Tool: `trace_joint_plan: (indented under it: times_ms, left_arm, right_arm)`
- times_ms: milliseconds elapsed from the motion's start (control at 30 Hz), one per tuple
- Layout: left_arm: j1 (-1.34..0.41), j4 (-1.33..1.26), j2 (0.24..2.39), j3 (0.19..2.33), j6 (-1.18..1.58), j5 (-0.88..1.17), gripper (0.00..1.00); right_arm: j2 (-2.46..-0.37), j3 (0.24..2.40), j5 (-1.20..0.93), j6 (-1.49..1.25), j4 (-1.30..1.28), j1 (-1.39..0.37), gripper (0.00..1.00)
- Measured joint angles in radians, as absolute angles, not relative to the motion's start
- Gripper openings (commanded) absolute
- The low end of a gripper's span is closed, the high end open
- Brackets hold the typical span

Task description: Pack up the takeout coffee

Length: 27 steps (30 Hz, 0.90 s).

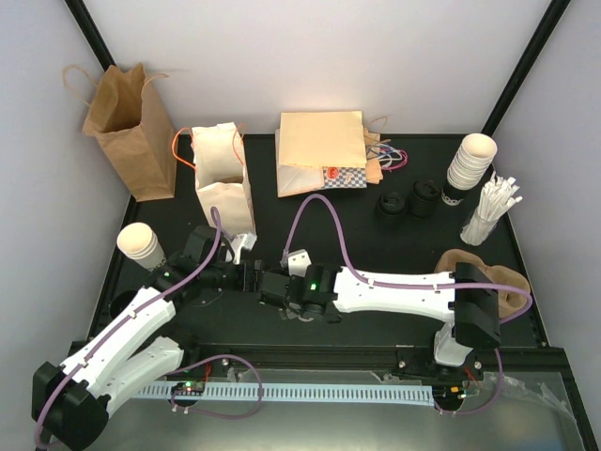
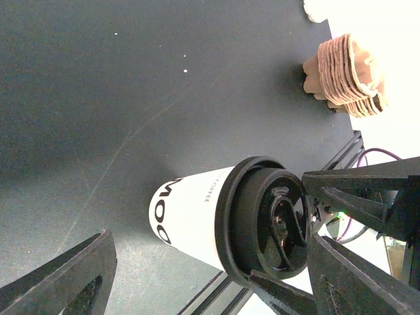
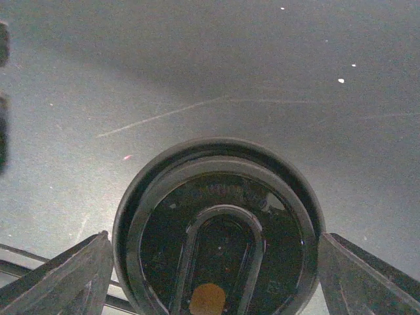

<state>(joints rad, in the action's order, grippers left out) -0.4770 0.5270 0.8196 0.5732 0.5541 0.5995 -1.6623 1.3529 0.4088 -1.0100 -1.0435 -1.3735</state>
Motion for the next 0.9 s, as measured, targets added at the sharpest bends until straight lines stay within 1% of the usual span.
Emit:
trace_joint_plan:
  times_ms: [167,600,733,800,900]
  left_arm:
    - [-0.476,0.527,0.820,0.573,0.551,0.600,0.82]
    - [-0.456,0.534,0.818,0.573,0.538,0.607,0.82]
    - [-0.450,0.535,0.818,0.573,0.533,0.607,0.82]
    - [-0.446,0.537,0.818,0.573,0.532,0.607,0.82]
    - [-0.444,0.542,0.818,0.573,0.529,0.607,0.82]
  right_arm:
    - [-1.699,1.400,0.409,-1.038,-1.056,-1.374,0.88]
    - [-1.716,1.458,0.454,-1.156,-1.148,-1.374,0.88]
    - [-1.719,1.473,0.471,-1.196,-1.166,-1.374,0.92]
    - [-1.719,1.478,0.476,-1.211,-1.169,-1.374,0.92]
    - [-1.720,1.482,0.479,-1.222,-1.172,-1.374,0.89]
